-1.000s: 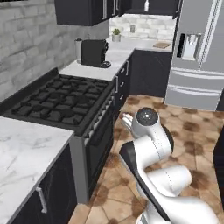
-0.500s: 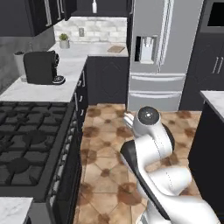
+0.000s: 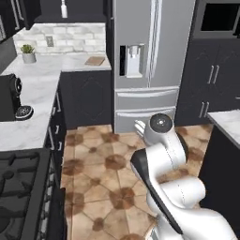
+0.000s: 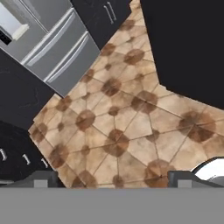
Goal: Move the cutting board and knife to the sink. Then move spray from the cabinet to the counter.
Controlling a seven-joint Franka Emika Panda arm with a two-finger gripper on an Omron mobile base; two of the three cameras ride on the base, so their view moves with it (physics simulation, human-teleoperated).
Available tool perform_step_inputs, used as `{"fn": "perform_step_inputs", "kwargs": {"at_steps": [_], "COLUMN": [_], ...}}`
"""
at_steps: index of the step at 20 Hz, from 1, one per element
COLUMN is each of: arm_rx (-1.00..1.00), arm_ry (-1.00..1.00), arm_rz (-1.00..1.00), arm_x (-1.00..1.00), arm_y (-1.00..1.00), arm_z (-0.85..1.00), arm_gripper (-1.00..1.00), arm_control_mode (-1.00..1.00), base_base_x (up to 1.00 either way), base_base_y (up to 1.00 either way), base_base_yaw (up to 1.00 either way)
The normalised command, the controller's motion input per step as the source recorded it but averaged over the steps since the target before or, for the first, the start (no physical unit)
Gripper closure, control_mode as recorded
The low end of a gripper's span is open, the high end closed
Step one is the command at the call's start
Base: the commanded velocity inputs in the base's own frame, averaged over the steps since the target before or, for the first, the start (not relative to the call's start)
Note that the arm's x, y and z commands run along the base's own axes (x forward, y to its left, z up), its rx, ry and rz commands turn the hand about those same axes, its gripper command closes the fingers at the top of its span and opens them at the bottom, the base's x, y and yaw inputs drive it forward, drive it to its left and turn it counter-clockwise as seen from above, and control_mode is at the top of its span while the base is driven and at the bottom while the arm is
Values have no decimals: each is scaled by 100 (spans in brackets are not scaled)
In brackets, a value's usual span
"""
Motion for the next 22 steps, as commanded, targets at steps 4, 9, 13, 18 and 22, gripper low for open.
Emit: {"fn": "perform_step_inputs", "kwargs": {"at_steps": [4, 9, 13, 18, 22], "arm_rx": [0, 0, 0, 0, 0], "arm_ry": [0, 0, 0, 0, 0], "arm_rz": [0, 0, 0, 0, 0], "arm_x": [0, 0, 0, 0, 0], "arm_y": [0, 0, 0, 0, 0], "arm_z": [0, 0, 0, 0, 0], "arm_gripper": [-100, -100, -100, -100, -100], "arm_control_mode": [100, 100, 100, 100, 100], "base_base_x": [100, 100, 100, 100, 100], "base_base_y": [51, 75, 68, 65, 6], "base_base_yaw": [-20, -23, -21, -20, -13]}}
